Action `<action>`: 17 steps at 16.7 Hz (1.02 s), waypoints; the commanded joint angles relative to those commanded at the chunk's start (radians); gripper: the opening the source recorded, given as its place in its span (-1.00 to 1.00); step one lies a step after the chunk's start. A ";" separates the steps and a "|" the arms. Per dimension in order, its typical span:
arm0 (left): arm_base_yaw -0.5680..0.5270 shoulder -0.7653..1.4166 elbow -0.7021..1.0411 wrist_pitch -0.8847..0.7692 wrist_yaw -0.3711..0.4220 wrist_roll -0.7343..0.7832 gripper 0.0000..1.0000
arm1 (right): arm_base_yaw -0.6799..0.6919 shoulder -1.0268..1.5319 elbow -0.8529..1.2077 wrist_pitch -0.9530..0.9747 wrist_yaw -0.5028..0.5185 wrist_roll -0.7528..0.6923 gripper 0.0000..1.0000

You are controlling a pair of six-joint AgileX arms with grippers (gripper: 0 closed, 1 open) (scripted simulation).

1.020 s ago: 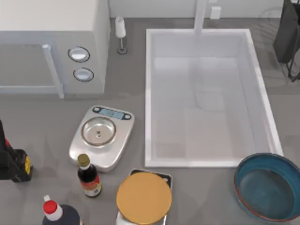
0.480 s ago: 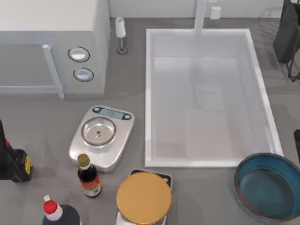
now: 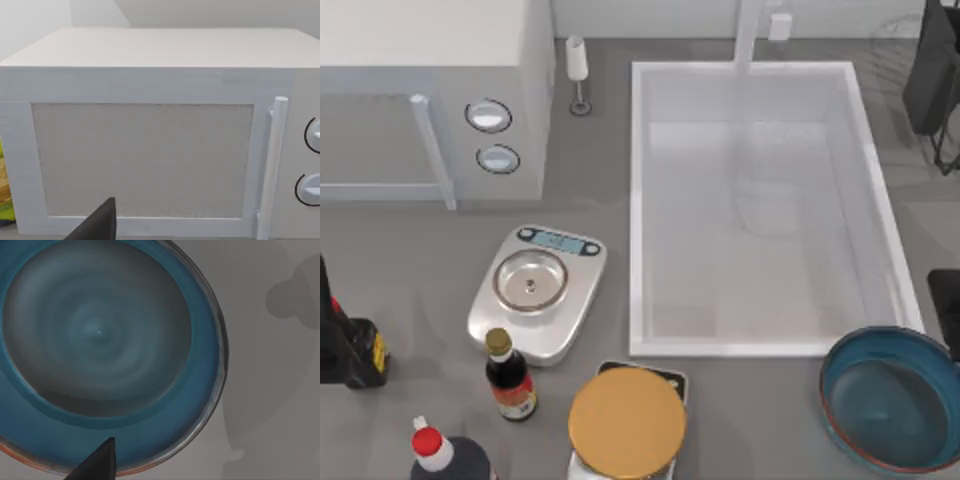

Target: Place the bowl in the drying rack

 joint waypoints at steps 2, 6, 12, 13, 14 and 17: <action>0.000 0.000 0.000 0.000 0.000 0.000 1.00 | -0.005 -0.004 -0.003 0.003 0.000 -0.001 1.00; 0.000 0.000 0.000 0.000 0.000 0.000 1.00 | -0.002 0.021 -0.058 0.075 0.000 -0.001 1.00; 0.000 0.000 0.000 0.000 0.000 0.000 1.00 | 0.003 0.120 -0.250 0.378 0.000 0.005 1.00; 0.000 0.000 0.000 0.000 0.000 0.000 1.00 | 0.004 0.132 -0.272 0.409 0.000 0.006 1.00; 0.000 0.000 0.000 0.000 0.000 0.000 1.00 | 0.004 0.140 -0.287 0.428 0.000 0.007 1.00; 0.000 0.000 0.000 0.000 0.000 0.000 1.00 | 0.005 0.143 -0.295 0.438 0.000 0.007 1.00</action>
